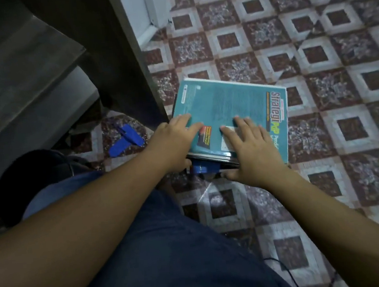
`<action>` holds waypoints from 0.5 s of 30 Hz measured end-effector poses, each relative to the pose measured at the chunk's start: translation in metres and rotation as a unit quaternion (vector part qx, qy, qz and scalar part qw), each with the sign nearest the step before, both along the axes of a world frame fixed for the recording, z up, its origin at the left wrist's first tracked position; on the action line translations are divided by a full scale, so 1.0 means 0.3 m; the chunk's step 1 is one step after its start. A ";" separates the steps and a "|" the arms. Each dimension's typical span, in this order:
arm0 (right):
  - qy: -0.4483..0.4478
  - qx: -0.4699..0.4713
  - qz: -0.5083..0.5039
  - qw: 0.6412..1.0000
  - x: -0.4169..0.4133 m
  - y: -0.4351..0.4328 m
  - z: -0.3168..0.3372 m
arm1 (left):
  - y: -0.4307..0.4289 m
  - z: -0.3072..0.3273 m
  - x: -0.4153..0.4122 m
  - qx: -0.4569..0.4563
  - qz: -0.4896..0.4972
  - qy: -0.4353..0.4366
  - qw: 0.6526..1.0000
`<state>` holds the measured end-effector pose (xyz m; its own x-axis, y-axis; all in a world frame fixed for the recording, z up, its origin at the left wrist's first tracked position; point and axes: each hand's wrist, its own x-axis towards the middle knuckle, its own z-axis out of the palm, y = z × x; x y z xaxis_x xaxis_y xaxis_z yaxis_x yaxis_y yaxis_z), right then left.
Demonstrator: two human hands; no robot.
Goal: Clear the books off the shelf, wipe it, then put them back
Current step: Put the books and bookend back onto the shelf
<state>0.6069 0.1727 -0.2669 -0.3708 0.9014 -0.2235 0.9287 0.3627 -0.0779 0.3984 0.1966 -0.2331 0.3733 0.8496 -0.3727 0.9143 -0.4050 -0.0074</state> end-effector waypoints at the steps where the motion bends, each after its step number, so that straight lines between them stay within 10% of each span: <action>1: -0.007 0.005 -0.003 1.000 -0.001 -0.002 -0.016 | 0.001 -0.013 0.003 0.011 -0.010 0.004 1.000; 15: 0.010 0.127 -0.030 0.991 -0.013 -0.013 -0.133 | -0.006 -0.118 0.026 0.095 -0.082 0.038 0.991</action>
<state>0.6032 0.1689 -0.3069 -0.3178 0.9479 0.0203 0.9480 0.3181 -0.0100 0.4063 0.1947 -0.2686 0.4898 0.8370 -0.2440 0.8299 -0.5334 -0.1636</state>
